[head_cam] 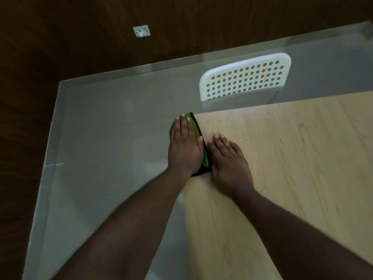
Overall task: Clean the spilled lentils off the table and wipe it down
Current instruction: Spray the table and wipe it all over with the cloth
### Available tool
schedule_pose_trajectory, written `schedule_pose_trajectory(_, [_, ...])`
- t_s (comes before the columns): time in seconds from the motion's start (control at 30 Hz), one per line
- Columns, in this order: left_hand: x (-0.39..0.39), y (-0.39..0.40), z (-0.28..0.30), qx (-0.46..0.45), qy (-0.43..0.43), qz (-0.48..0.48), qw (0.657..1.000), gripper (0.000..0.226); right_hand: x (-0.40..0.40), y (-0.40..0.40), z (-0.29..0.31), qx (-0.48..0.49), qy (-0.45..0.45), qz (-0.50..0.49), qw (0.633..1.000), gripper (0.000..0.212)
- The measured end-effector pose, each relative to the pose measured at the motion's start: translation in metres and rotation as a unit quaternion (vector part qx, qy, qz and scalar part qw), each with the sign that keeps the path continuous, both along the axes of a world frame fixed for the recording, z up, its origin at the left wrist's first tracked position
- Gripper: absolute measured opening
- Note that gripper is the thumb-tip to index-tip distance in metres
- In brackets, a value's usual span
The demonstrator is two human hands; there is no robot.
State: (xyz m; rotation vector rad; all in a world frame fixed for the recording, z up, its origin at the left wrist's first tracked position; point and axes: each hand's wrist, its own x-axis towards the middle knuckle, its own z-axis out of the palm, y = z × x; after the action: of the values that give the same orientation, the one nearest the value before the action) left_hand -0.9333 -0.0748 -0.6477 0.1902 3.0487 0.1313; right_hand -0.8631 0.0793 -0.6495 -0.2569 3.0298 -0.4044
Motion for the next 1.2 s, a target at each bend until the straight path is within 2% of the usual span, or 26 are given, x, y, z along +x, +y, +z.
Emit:
schedule_pose_trajectory(0.17, [0.059, -0.011, 0.003, -0.001, -0.021, -0.042, 0.999, 0.072, -0.001, -0.004, 0.006, -0.007, -0.005, -0.012, 1.000, 0.067])
schedule_pose_trajectory(0.37, [-0.022, -0.002, 0.000, -0.001, -0.010, -0.050, 0.999, 0.073, -0.004, -0.002, -0.004, 0.005, -0.004, -0.020, 1.000, 0.063])
schedule_pose_trajectory(0.47, [-0.050, 0.020, 0.002, -0.007, -0.001, -0.040, 0.999, 0.073, -0.003, -0.002, -0.004, 0.000, -0.001, -0.059, 0.998, 0.064])
schedule_pose_trajectory(0.73, [0.029, 0.008, 0.003, 0.009, -0.014, -0.117, 0.993, 0.073, 0.002, -0.002, 0.006, 0.002, -0.013, -0.088, 0.996, 0.071])
schedule_pose_trajectory(0.87, [-0.006, -0.003, -0.002, -0.008, 0.006, -0.098, 0.995, 0.074, -0.002, -0.001, 0.002, 0.012, -0.006, -0.084, 0.996, 0.073])
schedule_pose_trajectory(1.0, [-0.046, 0.007, -0.001, -0.026, 0.006, -0.068, 0.997, 0.073, -0.004, -0.001, -0.007, 0.013, -0.006, -0.125, 0.992, 0.069])
schedule_pose_trajectory(1.2, [-0.003, 0.010, -0.001, -0.005, 0.019, -0.106, 0.994, 0.073, -0.001, 0.000, 0.000, 0.003, -0.003, -0.147, 0.989, 0.073])
